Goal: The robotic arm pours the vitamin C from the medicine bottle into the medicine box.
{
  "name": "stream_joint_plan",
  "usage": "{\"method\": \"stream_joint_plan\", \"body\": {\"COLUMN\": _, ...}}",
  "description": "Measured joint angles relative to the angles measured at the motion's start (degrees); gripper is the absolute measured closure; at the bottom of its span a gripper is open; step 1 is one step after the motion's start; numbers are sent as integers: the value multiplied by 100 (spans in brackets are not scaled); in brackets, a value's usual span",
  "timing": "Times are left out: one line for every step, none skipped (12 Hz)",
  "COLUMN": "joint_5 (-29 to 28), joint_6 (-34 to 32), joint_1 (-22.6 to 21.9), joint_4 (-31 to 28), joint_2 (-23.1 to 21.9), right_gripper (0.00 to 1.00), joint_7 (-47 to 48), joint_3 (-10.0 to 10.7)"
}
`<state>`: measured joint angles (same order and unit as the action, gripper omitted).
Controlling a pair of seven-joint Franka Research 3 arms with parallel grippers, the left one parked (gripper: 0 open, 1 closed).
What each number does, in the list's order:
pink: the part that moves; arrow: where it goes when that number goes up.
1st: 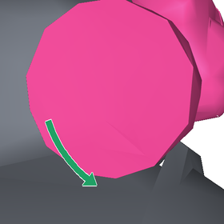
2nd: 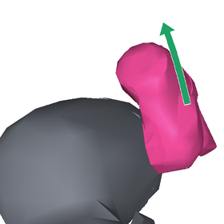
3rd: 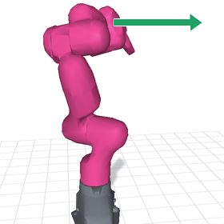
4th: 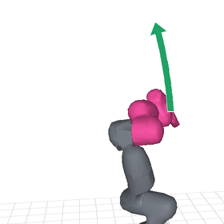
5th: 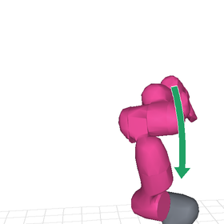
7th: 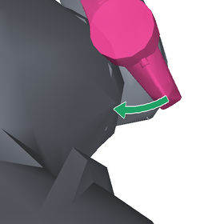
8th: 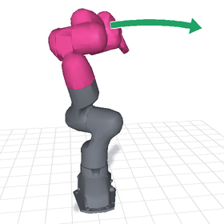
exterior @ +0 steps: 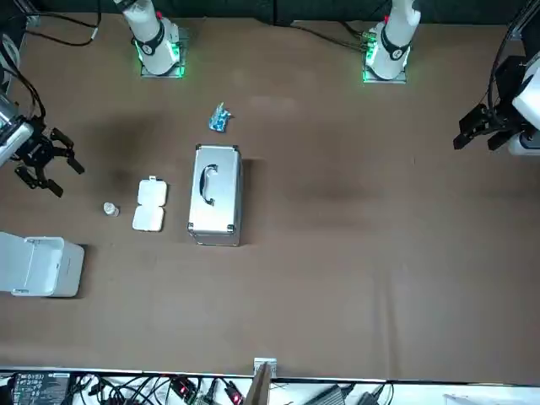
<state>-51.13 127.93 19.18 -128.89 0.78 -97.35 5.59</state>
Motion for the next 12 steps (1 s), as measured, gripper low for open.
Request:
{"method": "stream_joint_plan", "body": {"joint_5": -263, "joint_6": 13, "joint_1": 28, "joint_4": -23, "joint_2": 117, "right_gripper": 0, "joint_7": -391, "joint_3": 0}}
{"method": "stream_joint_plan", "body": {"joint_5": -502, "joint_6": 26, "joint_1": 70, "joint_4": -37, "joint_2": 258, "right_gripper": 0, "joint_7": -783, "joint_3": 0}}
{"method": "stream_joint_plan", "body": {"joint_5": -699, "joint_6": 33, "joint_1": 127, "joint_4": -41, "joint_2": 414, "right_gripper": 0, "joint_7": -1145, "joint_3": 0}}
{"method": "stream_joint_plan", "body": {"joint_5": -878, "joint_6": 33, "joint_1": 194, "joint_4": -45, "joint_2": 570, "right_gripper": 0, "joint_7": -1484, "joint_3": 1}}
{"method": "stream_joint_plan", "body": {"joint_5": -1092, "joint_6": 32, "joint_1": 261, "joint_4": -48, "joint_2": 727, "right_gripper": 0, "joint_7": -1827, "joint_3": 1}}
{"method": "stream_joint_plan", "body": {"joint_5": -1351, "joint_6": 27, "joint_1": 323, "joint_4": -52, "joint_2": 888, "right_gripper": 0, "joint_7": -2212, "joint_3": 1}}
{"method": "stream_joint_plan", "body": {"joint_5": -1642, "joint_6": 13, "joint_1": 375, "joint_4": -54, "joint_2": 1054, "right_gripper": 0, "joint_7": -2615, "joint_3": 2}}
{"method": "stream_joint_plan", "body": {"joint_5": -1909, "joint_6": -22, "joint_1": 413, "joint_4": -55, "joint_2": 1214, "right_gripper": 0, "joint_7": -3003, "joint_3": 2}}
{"method": "stream_joint_plan", "body": {"joint_5": -2109, "joint_6": -66, "joint_1": 438, "joint_4": -56, "joint_2": 1366, "right_gripper": 0, "joint_7": -3303, "joint_3": 2}}
{"method": "stream_joint_plan", "body": {"joint_5": -2354, "joint_6": -263, "joint_1": 480, "joint_4": -56, "joint_2": 1652, "right_gripper": 0, "joint_7": -3628, "joint_3": 2}}
{"method": "stream_joint_plan", "body": {"joint_5": -2453, "joint_6": -361, "joint_1": 492, "joint_4": -55, "joint_2": 1774, "right_gripper": 0, "joint_7": -3764, "joint_3": 1}}
{"method": "stream_joint_plan", "body": {"joint_5": -2583, "joint_6": -442, "joint_1": 502, "joint_4": -52, "joint_2": 1885, "right_gripper": 0, "joint_7": -3941, "joint_3": 1}}
